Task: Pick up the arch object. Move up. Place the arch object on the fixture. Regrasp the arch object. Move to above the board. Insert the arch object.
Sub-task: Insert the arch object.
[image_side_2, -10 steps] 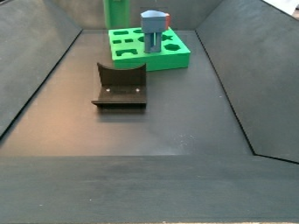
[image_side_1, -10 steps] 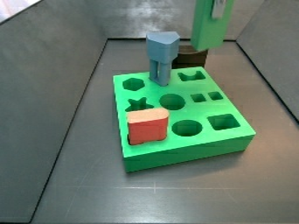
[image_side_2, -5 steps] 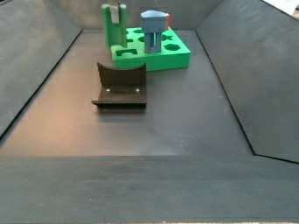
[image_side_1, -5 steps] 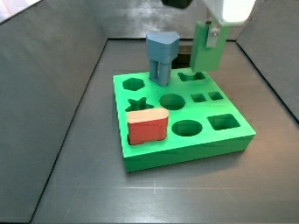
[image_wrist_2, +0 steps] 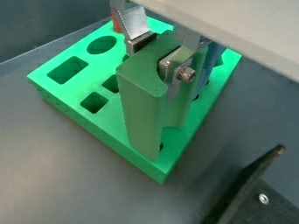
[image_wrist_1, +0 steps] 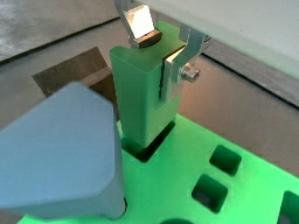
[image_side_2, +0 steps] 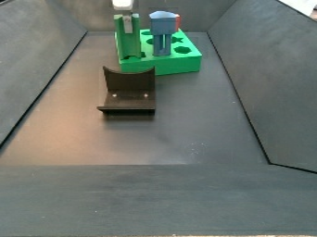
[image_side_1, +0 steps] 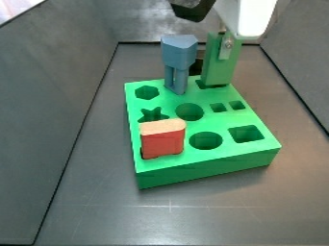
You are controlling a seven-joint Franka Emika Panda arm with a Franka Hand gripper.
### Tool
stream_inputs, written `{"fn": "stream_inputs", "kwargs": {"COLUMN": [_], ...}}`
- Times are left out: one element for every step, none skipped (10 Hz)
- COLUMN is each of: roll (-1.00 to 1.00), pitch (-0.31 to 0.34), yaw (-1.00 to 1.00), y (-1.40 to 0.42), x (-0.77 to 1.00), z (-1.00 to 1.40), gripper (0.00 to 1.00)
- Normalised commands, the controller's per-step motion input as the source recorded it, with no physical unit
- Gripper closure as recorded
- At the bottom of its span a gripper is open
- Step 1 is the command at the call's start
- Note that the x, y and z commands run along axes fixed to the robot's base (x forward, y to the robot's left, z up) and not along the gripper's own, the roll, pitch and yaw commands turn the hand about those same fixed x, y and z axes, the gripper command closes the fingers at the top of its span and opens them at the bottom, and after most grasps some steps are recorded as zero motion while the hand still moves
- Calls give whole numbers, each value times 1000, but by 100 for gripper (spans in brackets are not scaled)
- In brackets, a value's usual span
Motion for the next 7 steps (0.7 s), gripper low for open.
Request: {"fn": "stream_inputs", "kwargs": {"roll": [-63,-46,-33,-24,-56,-79,-99], "pitch": [-133,-101,-26,-1,0,-46,-44], "yaw": [-57,0,20,160,260,223,54], "y": [-271,-323,-203,0,197,234,206], "x": [-294,-243,-354,-283,-6,54,440], "z": [-23,-9,-66,-223,-309,-311,-297], "gripper": [100,100,100,100,100,100,100]}}
